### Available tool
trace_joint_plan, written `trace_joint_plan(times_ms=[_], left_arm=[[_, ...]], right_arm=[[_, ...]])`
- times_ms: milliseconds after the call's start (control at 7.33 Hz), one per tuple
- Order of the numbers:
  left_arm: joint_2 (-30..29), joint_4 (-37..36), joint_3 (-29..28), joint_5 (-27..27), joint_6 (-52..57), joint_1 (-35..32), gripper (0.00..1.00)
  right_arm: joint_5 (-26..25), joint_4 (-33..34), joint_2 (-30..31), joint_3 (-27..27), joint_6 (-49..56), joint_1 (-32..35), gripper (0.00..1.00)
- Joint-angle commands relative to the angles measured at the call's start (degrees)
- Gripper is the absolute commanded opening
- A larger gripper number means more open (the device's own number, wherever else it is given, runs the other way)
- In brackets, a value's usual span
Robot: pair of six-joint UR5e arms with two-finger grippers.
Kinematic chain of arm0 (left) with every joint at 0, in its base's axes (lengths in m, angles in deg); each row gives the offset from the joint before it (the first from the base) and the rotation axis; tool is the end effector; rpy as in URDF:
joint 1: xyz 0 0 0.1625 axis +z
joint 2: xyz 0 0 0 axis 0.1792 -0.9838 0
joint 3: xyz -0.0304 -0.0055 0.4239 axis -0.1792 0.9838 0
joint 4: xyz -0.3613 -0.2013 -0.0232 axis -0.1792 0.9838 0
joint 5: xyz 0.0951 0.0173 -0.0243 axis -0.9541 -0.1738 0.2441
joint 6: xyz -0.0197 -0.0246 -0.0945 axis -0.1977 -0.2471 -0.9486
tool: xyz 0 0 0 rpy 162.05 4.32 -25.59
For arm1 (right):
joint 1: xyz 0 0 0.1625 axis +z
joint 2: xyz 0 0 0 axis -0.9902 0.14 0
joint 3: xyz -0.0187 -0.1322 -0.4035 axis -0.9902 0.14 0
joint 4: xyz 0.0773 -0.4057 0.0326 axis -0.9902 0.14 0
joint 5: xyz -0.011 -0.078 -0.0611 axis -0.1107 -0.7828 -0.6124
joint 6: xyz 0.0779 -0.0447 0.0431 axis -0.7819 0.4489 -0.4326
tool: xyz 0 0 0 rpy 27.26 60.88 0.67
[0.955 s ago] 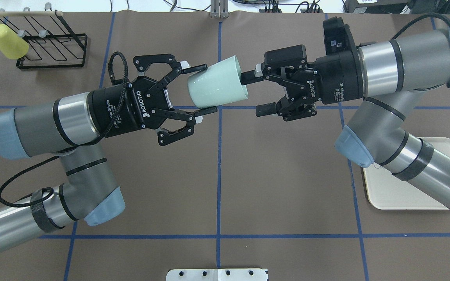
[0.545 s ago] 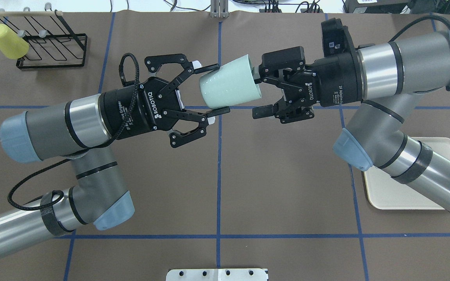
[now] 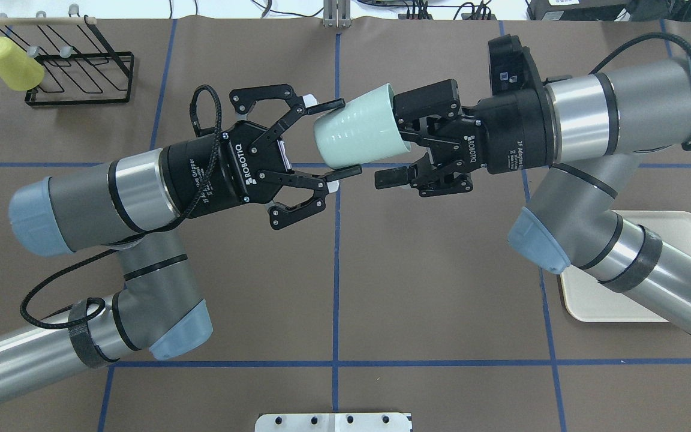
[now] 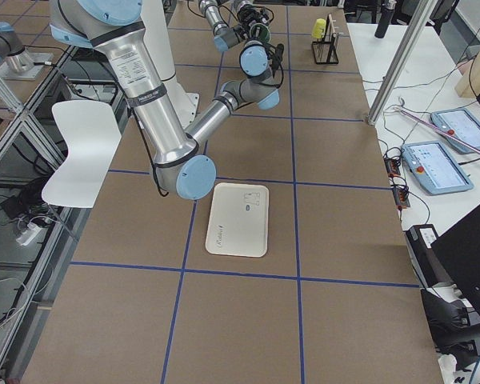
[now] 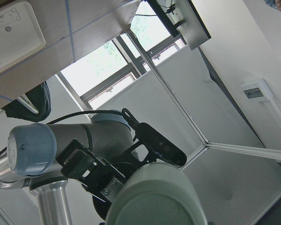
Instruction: Left arm grabs green cup and hands to right arm on tray
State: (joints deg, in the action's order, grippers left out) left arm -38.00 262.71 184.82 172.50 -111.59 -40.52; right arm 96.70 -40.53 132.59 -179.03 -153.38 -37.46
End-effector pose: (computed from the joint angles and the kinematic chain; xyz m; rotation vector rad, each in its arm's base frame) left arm 0.3932 -0.3740 0.1262 -1.0104 2.3618 -0.6878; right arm -0.3120 -0.4040 0.1476 -0.2103 -2.0141 0.1103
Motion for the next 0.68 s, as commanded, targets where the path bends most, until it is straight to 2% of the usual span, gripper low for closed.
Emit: trace_joint_plan(times_ms=[0,273,545], left_arm=[[0.61,-0.11,0.54,-0.09,0.16,-0.04,0.99],[2.01,-0.21,2.11,0.00,-0.01,-0.30,1.00],[6.74,-0.21,6.06,0.35,0.16,-0.30,1.00]], right_arm=[[-0.05,-1.31,0.36,-0.25,-0.24,0.06,0.00],[-1.01,-1.32,0.62,-0.25,-0.24,0.15,0.00],[-1.29,-1.40,1.14,-0.34,-0.41,0.76,0.00]])
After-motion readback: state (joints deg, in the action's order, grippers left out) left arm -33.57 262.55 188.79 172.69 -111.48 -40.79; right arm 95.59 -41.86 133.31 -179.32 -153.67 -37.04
